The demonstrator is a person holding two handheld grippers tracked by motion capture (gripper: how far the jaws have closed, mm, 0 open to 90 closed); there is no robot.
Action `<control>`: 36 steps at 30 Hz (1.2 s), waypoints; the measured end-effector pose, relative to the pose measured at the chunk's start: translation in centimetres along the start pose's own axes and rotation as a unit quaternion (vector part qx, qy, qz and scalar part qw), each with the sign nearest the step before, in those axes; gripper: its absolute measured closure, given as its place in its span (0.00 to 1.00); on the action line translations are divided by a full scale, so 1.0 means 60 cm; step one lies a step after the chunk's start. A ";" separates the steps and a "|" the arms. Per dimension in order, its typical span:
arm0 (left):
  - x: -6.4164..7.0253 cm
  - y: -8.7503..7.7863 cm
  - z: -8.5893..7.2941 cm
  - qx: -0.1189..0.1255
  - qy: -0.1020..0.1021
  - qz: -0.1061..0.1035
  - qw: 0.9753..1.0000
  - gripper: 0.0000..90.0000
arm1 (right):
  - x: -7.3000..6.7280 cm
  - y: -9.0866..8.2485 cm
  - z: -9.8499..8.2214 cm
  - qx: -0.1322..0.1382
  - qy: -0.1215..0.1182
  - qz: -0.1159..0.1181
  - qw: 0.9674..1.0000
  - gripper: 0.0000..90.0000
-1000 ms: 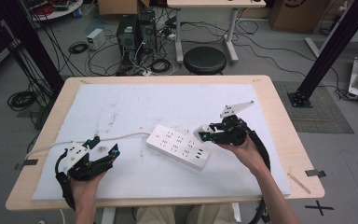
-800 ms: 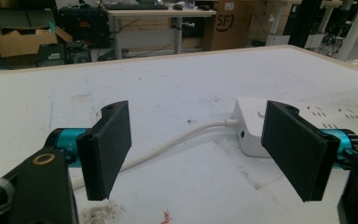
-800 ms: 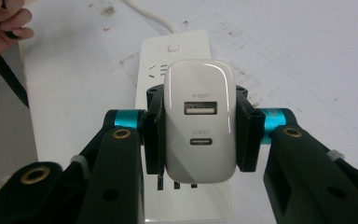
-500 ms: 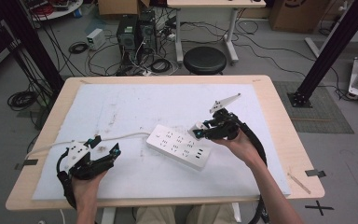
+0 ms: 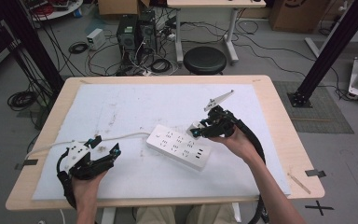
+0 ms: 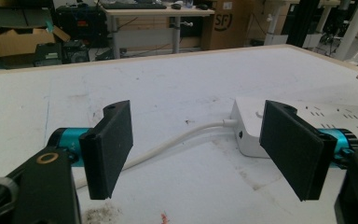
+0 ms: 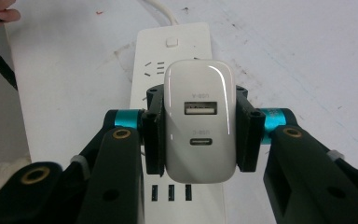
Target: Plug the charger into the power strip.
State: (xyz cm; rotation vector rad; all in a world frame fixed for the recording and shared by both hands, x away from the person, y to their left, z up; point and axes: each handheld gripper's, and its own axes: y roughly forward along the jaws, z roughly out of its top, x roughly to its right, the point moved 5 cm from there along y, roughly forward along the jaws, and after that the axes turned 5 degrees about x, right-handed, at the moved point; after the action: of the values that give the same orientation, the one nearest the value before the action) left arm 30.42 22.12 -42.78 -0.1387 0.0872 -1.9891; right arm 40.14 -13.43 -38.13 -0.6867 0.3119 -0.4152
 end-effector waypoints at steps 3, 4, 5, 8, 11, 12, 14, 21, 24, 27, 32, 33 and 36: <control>0.000 0.000 0.000 0.000 -0.001 0.000 1.000 0.29 | -0.001 0.002 0.002 0.000 -0.001 0.001 1.000 0.70; 0.000 0.000 -0.001 0.000 -0.002 0.000 1.000 0.29 | -0.002 0.004 0.003 -0.001 -0.001 0.002 1.000 0.70; 0.000 0.000 -0.001 0.000 -0.002 0.000 1.000 0.29 | -0.002 0.004 0.003 -0.001 -0.001 0.002 1.000 0.70; 0.000 0.000 -0.001 0.001 -0.001 -0.001 1.000 0.29 | -0.004 0.007 0.005 -0.005 -0.004 0.003 1.000 0.70; 0.001 -0.002 -0.001 0.000 -0.001 -0.002 1.000 0.30 | -0.008 0.011 0.006 -0.011 -0.008 0.008 1.000 0.70; 0.001 -0.002 -0.001 0.000 -0.001 -0.002 1.000 0.30 | -0.008 0.011 0.006 -0.011 -0.008 0.008 1.000 0.70; 0.000 -0.003 -0.001 0.001 -0.003 -0.002 1.000 0.30 | -0.011 0.020 0.007 -0.031 -0.016 0.004 0.999 0.70; -0.003 -0.007 -0.002 0.001 -0.004 0.001 1.000 0.30 | -0.021 0.033 0.003 -0.079 -0.036 -0.007 0.996 0.70; -0.003 -0.007 -0.004 0.000 -0.005 0.001 1.000 0.30 | -0.025 0.039 0.001 -0.092 -0.044 -0.012 0.995 0.70; -0.002 -0.007 -0.005 -0.001 -0.007 -0.001 1.000 0.30 | -0.025 0.042 -0.001 -0.102 -0.043 -0.014 0.994 0.70; -0.002 -0.006 -0.007 -0.001 -0.005 0.000 1.000 0.30 | -0.025 0.046 -0.005 -0.115 -0.045 -0.020 0.992 0.70; -0.001 -0.006 -0.007 0.000 -0.009 -0.001 1.000 0.30 | -0.025 0.047 -0.005 -0.116 -0.045 -0.020 0.992 0.70; -0.001 -0.006 -0.008 -0.002 -0.008 -0.002 1.000 0.30 | -0.026 0.049 -0.006 -0.118 -0.047 -0.018 0.992 0.70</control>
State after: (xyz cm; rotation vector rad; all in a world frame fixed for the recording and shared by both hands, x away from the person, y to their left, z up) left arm 30.05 22.32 -43.21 -0.1575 0.0812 -1.9913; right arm 39.44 -10.83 -40.14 -0.9420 0.2626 -0.3824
